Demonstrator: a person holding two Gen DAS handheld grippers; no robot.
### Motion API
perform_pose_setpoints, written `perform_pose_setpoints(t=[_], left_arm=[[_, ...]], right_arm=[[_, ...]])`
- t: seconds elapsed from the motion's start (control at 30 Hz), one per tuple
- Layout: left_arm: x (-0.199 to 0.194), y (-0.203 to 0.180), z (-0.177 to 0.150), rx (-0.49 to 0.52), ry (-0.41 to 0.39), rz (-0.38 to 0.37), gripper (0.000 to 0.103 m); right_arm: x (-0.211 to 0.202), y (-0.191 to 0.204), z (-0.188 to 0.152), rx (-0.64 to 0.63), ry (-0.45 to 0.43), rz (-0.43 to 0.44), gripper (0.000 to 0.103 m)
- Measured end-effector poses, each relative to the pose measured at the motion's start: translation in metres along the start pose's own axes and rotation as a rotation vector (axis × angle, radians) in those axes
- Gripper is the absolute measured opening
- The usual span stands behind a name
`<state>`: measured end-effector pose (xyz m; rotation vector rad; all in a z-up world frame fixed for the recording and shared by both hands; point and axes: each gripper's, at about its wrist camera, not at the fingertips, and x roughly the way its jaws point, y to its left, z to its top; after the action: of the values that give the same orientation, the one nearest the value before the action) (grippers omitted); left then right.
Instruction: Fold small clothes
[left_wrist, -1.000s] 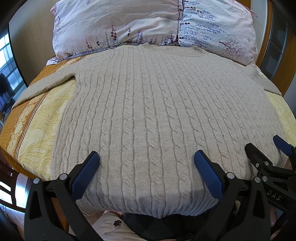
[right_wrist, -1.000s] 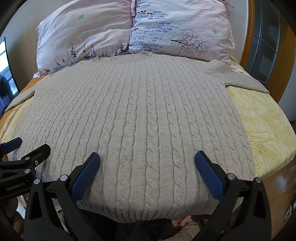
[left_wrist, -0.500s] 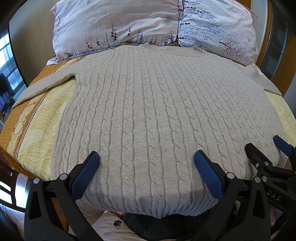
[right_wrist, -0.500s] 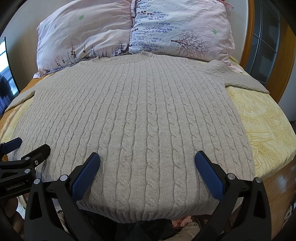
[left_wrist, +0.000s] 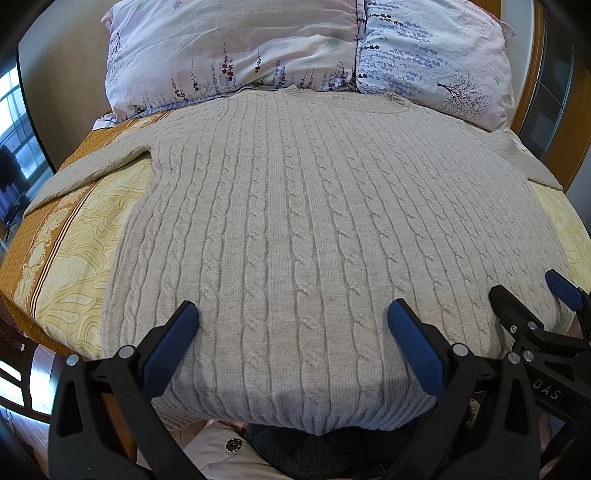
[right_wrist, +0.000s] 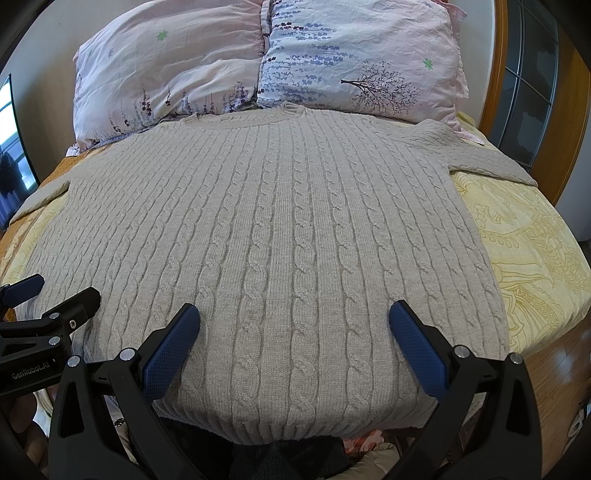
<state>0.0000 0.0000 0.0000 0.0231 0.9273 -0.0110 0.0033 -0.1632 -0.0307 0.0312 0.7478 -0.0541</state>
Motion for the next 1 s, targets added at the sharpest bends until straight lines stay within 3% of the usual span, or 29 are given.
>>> perform_pose_setpoints(t=[0.27, 0.57, 0.77, 0.83, 1.0], left_arm=[[0.001, -0.001, 0.001, 0.003, 0.016, 0.0, 0.101], [0.005, 0.001, 0.013, 0.036, 0.037, -0.007, 0.101], [0.006, 0.019, 0.05, 0.014, -0.054, -0.022, 0.101], [0.004, 0.028, 0.071, -0.004, -0.101, -0.033, 0.101], [0.007, 0.041, 0.114, -0.033, -0.159, -0.036, 0.101]], right_arm=[[0.0, 0.001, 0.0, -0.014, -0.011, 0.01, 0.102], [0.004, -0.02, 0.015, -0.057, -0.077, 0.113, 0.102], [0.01, -0.119, 0.086, 0.216, -0.143, 0.12, 0.102], [0.018, -0.16, 0.107, 0.279, -0.148, 0.044, 0.095], [0.054, -0.256, 0.144, 0.521, -0.102, -0.031, 0.075]])
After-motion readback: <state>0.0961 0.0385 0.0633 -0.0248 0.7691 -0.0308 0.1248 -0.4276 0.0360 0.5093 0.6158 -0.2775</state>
